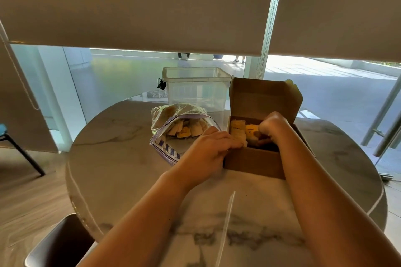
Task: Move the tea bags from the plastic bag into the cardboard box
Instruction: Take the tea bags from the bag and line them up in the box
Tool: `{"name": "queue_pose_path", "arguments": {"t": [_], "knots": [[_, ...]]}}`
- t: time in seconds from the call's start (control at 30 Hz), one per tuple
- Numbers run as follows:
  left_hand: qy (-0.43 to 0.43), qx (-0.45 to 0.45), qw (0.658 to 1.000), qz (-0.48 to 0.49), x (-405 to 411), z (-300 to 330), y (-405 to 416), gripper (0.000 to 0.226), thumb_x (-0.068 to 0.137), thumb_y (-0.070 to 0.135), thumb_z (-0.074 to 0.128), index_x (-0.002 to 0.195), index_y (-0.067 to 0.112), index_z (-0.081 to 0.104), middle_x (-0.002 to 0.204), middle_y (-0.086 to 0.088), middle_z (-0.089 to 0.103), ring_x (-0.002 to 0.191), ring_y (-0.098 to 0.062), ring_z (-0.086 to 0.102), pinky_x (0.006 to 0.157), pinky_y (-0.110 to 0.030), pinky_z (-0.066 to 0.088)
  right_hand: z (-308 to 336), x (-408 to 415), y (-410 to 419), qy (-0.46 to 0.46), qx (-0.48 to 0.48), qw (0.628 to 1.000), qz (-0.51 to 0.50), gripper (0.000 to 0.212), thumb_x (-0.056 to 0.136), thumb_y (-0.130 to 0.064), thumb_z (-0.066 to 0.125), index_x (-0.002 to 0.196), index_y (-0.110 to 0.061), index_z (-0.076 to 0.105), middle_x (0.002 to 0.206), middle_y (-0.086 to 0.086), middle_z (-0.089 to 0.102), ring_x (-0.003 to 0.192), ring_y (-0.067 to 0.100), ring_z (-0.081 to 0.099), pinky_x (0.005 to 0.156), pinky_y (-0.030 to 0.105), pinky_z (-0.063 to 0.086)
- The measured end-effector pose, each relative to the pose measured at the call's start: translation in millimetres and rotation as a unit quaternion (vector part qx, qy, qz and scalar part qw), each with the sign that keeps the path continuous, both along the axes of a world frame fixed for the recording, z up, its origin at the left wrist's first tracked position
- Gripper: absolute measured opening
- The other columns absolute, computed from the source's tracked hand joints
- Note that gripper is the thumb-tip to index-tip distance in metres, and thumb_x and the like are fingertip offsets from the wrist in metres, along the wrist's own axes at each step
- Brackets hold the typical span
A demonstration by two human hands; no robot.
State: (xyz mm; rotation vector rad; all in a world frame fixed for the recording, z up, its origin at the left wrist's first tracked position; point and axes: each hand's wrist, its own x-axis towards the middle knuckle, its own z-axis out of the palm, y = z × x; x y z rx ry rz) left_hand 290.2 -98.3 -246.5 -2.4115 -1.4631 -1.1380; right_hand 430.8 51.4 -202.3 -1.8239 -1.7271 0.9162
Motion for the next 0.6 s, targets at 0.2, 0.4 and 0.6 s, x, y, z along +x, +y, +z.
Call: {"name": "queue_pose_path", "arguments": {"t": [0.2,0.4,0.6], "knots": [[-0.015,-0.012,1.000,0.004,-2,-3,3,0.036,0.087,0.004,0.050,0.114,0.023,0.065,0.106,0.007,0.066,0.097,-0.011,0.055,0.088,-0.023,0.039,-8,-1,7,-0.008,0.047,0.999,-0.022,0.008,0.083,-0.002,0.064,0.080,-0.002,0.056,0.092,0.020,0.065,0.081,0.032,0.069,0.079,0.041,0.058],[-0.016,-0.006,1.000,0.000,-2,-2,3,0.037,0.086,0.002,0.051,0.114,0.021,0.065,0.105,0.006,0.067,0.096,-0.001,0.049,0.089,-0.017,0.034,-7,-4,-4,-0.125,0.112,0.986,0.007,0.003,0.086,-0.006,0.060,0.085,-0.003,0.059,0.084,0.011,0.057,0.077,0.025,0.056,0.057,0.029,0.044],[-0.013,0.005,1.000,-0.010,-1,0,2,0.033,0.087,0.004,0.051,0.112,0.018,0.066,0.102,0.003,0.068,0.095,0.003,0.048,0.088,-0.013,0.032,-8,-5,-10,-0.230,0.152,0.961,-0.016,0.011,0.092,-0.007,0.053,0.100,-0.004,0.060,0.089,0.013,0.057,0.082,0.027,0.057,0.066,0.032,0.043]]}}
